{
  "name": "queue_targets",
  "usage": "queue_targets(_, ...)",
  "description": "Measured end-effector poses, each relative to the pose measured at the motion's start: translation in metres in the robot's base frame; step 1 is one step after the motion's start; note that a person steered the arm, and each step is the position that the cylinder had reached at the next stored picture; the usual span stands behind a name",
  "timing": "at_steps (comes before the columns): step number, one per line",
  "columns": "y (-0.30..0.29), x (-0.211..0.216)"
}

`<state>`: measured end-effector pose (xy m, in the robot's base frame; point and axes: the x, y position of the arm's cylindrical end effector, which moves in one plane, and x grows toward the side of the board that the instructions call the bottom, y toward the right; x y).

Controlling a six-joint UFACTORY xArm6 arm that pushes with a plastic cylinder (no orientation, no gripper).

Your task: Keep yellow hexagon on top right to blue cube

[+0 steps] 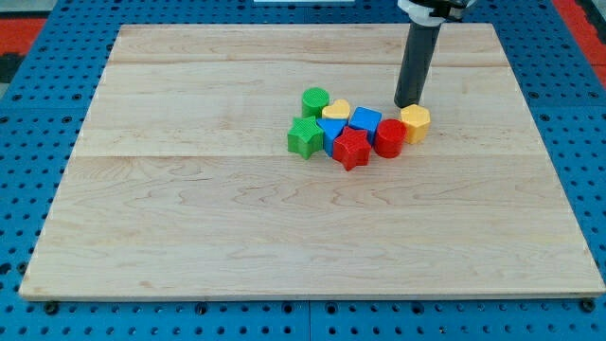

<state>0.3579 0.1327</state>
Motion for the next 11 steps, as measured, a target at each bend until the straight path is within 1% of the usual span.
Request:
queue_targets(3,0.002,0.001)
queue_targets(4,-0.013,-0.014)
queue_targets(5,0.056,-0.010)
queue_targets(6,0.073,0.015)
queue_targets(7,0.065,0.047)
queue_targets(9,-0.035,0.035)
queue_targets(10,-0.038,0.029)
queue_targets(11,-0.008,0.042)
